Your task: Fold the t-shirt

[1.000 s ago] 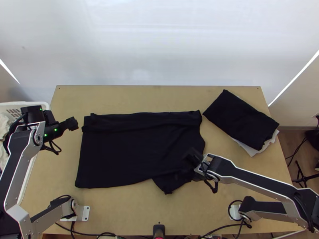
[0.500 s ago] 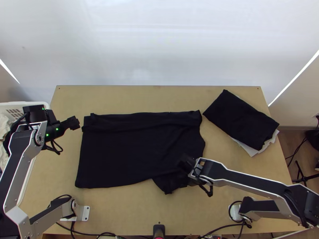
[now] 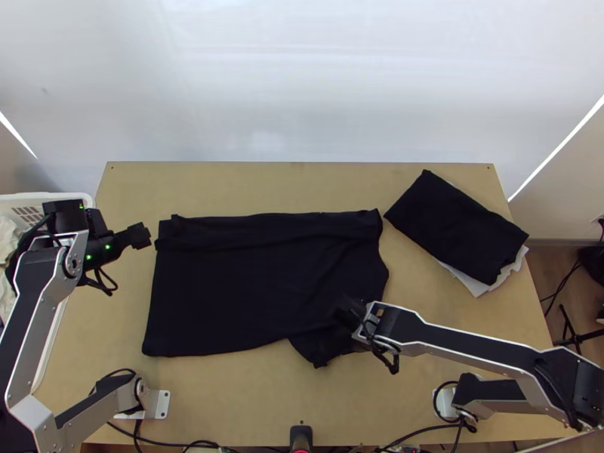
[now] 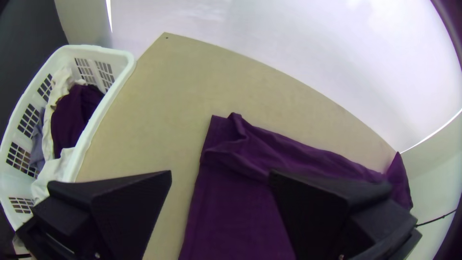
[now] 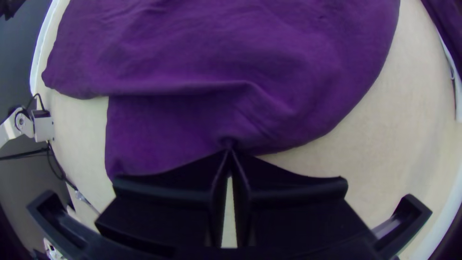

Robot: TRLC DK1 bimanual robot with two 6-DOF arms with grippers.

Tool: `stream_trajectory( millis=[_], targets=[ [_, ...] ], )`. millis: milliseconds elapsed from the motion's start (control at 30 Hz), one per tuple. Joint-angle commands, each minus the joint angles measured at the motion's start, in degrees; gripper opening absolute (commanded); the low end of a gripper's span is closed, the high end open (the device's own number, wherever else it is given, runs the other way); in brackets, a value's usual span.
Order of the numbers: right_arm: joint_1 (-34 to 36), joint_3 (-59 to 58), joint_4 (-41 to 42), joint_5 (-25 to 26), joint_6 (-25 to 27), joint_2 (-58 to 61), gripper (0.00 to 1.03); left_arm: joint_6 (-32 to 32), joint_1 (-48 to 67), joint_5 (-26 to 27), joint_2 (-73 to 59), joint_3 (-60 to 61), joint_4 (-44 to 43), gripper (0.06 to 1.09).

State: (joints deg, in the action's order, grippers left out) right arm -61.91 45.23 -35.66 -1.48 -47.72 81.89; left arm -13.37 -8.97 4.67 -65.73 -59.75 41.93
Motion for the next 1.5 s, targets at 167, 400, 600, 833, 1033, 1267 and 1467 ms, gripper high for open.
stream_trajectory(
  millis=[167, 400, 600, 833, 1033, 1267, 1467],
  targets=[
    [1.2, 0.1, -1.8, 2.8, 0.9, -6.7, 0.03, 13.5, 3.4, 0.1, -1.5, 0.2, 25.8, 1.04],
    [2.2, -0.1, -1.8, 2.9, 1.5, -7.4, 0.03, 21.5, 6.2, -14.9, -2.5, 7.8, 40.2, 1.04],
    [2.2, 0.5, -1.3, 2.9, 1.4, -7.2, 0.03, 24.3, 6.9, -14.7, -2.1, 12.6, 41.0, 1.03],
    [2.8, 1.3, -1.2, 3.0, 1.2, -6.4, 0.03, 23.2, 12.5, -14.7, -2.7, 16.9, 37.0, 0.82],
    [3.1, 1.4, -1.2, 3.0, 1.3, -6.5, 0.03, 23.5, 14.5, -14.7, -3.5, 17.2, 33.4, 0.52],
    [3.6, 1.5, -1.2, 3.0, 1.6, -6.8, 0.03, 23.2, 15.7, -14.2, -5.8, 17.2, 30.8, 0.55],
    [3.7, 1.5, -1.2, 3.0, 1.8, -7.2, 0.03, 23.1, 17.1, -13.9, -6.7, 17.3, 29.9, 0.59]
  ],
)
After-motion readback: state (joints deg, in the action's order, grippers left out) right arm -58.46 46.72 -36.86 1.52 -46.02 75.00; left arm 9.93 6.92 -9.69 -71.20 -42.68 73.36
